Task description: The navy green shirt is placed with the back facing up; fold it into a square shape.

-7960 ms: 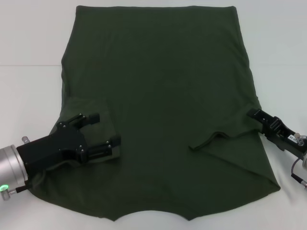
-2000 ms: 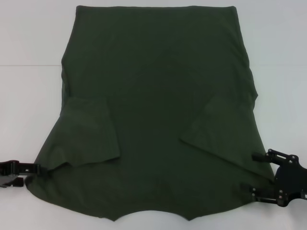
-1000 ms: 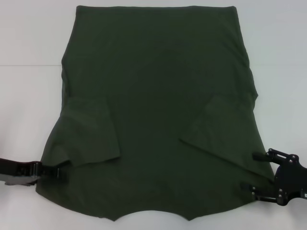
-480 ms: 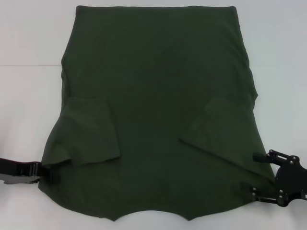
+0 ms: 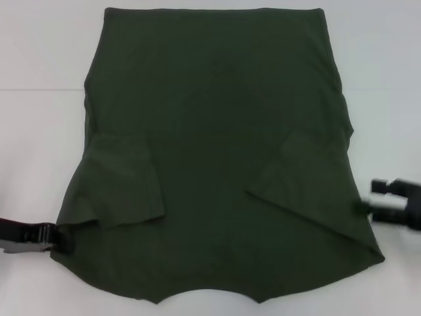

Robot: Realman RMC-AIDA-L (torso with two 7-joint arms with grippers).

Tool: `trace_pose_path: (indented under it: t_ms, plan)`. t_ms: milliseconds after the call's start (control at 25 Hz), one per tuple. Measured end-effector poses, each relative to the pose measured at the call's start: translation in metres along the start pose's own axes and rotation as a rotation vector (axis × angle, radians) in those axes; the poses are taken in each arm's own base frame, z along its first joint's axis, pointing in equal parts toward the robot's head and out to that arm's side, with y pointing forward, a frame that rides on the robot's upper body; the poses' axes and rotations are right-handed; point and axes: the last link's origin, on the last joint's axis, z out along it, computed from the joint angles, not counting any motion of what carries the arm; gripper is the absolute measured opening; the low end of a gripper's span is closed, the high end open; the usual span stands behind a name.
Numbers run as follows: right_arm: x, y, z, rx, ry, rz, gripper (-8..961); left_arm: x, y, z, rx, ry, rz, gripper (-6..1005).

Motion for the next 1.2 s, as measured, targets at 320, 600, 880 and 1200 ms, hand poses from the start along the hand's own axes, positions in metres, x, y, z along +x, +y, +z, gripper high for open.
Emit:
trace_pose_path:
  t_ms: [320,600,880,1200]
  plan:
    - [-0.064,-0.024,-0.025,0.088,0.221,0.563,865,-0.001,0.0,-0.001,-0.009,0.002,0.013,39]
    - [-0.061,-0.036,-0.02,0.245,0.495,0.652,866,0.003,0.002,-0.003,-0.027,0.02,0.034,39]
    - [-0.054,-0.036,-0.009,0.283,0.592,0.635,866,0.007,0.004,-0.006,-0.031,0.018,0.045,39]
    - [-0.041,-0.034,0.003,0.255,0.618,0.639,866,0.007,0.004,-0.006,-0.03,0.019,0.047,39]
